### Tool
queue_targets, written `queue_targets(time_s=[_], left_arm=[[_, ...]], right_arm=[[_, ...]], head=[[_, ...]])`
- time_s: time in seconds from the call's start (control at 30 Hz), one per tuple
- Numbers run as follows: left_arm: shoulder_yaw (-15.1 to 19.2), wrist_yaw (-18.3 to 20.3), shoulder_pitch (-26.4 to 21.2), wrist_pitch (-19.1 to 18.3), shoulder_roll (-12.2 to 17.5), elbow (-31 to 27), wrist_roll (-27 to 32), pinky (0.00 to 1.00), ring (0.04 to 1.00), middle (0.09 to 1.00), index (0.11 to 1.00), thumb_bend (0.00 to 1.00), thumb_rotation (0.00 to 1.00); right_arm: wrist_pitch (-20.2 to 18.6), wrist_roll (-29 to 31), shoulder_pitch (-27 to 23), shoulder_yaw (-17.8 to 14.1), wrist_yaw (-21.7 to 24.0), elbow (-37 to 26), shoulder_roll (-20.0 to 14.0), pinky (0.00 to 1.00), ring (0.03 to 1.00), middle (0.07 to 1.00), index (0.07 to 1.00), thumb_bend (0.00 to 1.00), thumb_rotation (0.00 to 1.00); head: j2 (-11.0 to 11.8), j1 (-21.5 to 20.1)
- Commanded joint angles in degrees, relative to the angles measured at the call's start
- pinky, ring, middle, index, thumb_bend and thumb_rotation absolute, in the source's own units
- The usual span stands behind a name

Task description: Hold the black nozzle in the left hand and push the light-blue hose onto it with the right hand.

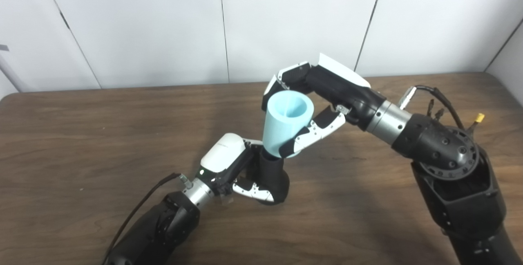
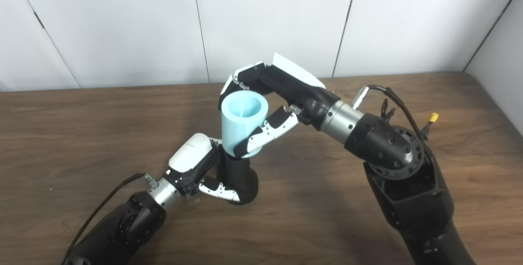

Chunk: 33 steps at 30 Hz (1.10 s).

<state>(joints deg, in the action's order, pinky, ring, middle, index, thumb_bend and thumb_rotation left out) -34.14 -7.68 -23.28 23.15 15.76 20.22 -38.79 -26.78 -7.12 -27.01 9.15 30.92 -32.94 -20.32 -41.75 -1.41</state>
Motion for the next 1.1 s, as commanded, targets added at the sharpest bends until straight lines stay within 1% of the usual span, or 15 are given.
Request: queue_targets(time_s=[0.0, 0.1, 0.23, 0.3, 0.4, 0.47, 0.6, 0.67, 0.8, 0.93, 1.07], left_arm=[[-4.33, 6.13, 7.83, -5.07, 0.11, 7.63, -4.55, 0.41, 0.432, 0.473, 0.525, 0.50, 0.00], [-4.41, 5.68, 7.74, -4.53, 0.21, 7.88, -4.75, 0.41, 0.429, 0.470, 0.528, 0.50, 0.00], [-4.47, 5.75, 7.70, -4.48, 0.19, 8.08, -4.78, 0.41, 0.432, 0.474, 0.525, 0.50, 0.00], [-4.45, 5.93, 7.70, -4.56, 0.17, 8.07, -4.65, 0.41, 0.434, 0.474, 0.525, 0.50, 0.00], [-4.39, 5.81, 7.71, -4.44, 0.14, 8.16, -4.55, 0.42, 0.435, 0.476, 0.522, 0.50, 0.00], [-4.35, 5.92, 7.71, -4.34, 0.16, 8.21, -4.36, 0.42, 0.434, 0.477, 0.522, 0.50, 0.00], [-4.12, 5.88, 7.95, -4.87, 0.22, 7.70, -4.38, 0.41, 0.435, 0.474, 0.521, 0.50, 0.00], [-4.01, 6.06, 8.03, -5.13, 0.34, 7.21, -4.33, 0.41, 0.433, 0.474, 0.522, 0.50, 0.00], [-3.93, 6.25, 8.11, -5.26, 0.45, 6.91, -4.23, 0.41, 0.435, 0.474, 0.521, 0.50, 0.00], [-3.87, 5.93, 8.05, -5.02, 0.46, 6.89, -4.26, 0.41, 0.431, 0.472, 0.523, 0.50, 0.00], [-3.82, 6.31, 7.93, -5.62, 0.38, 6.69, -4.25, 0.41, 0.432, 0.470, 0.523, 0.50, 0.00]], right_arm=[[-0.14, -1.38, -1.31, -0.98, 0.24, -0.43, 0.17, 0.37, 0.441, 0.486, 0.492, 0.52, 0.00], [-0.13, -2.09, -1.18, -0.84, 0.37, 0.67, 0.31, 0.36, 0.437, 0.486, 0.494, 0.52, 0.00], [-0.05, -1.69, -1.29, -0.59, -0.76, 2.50, 0.34, 0.35, 0.437, 0.488, 0.491, 0.52, 0.00], [0.15, -1.72, -1.28, -0.58, -1.24, 3.28, 0.31, 0.37, 0.445, 0.487, 0.487, 0.52, 0.00], [1.32, -1.84, -1.26, -0.69, -2.07, 4.64, 0.44, 0.37, 0.442, 0.485, 0.492, 0.52, 0.00], [1.45, -1.77, -1.40, -0.82, -2.65, 5.45, 0.65, 0.37, 0.443, 0.485, 0.492, 0.52, 0.00], [4.24, -1.92, -2.02, -0.59, -4.00, 7.42, 0.75, 0.37, 0.445, 0.486, 0.488, 0.52, 0.00], [4.67, -1.58, -2.48, -0.83, -4.46, 8.40, 1.06, 0.37, 0.446, 0.486, 0.487, 0.52, 0.00], [3.65, -0.46, -3.17, -1.46, -5.22, 9.50, 2.02, 0.36, 0.440, 0.483, 0.484, 0.52, 0.00], [1.97, -0.18, -2.84, -0.74, -4.87, 8.82, 2.23, 0.37, 0.442, 0.480, 0.492, 0.52, 0.00], [2.51, 0.59, -1.89, 0.00, -4.56, 9.44, 2.78, 0.36, 0.435, 0.481, 0.495, 0.52, 0.00]], head=[[-0.06, -0.01], [-0.06, -0.01], [-0.24, 0.09], [-0.24, 0.09], [-0.24, 0.09], [-0.41, 0.56], [-0.51, 0.45], [-0.58, 0.59], [-0.88, 0.62], [-1.16, 0.78], [-1.25, 1.03]])
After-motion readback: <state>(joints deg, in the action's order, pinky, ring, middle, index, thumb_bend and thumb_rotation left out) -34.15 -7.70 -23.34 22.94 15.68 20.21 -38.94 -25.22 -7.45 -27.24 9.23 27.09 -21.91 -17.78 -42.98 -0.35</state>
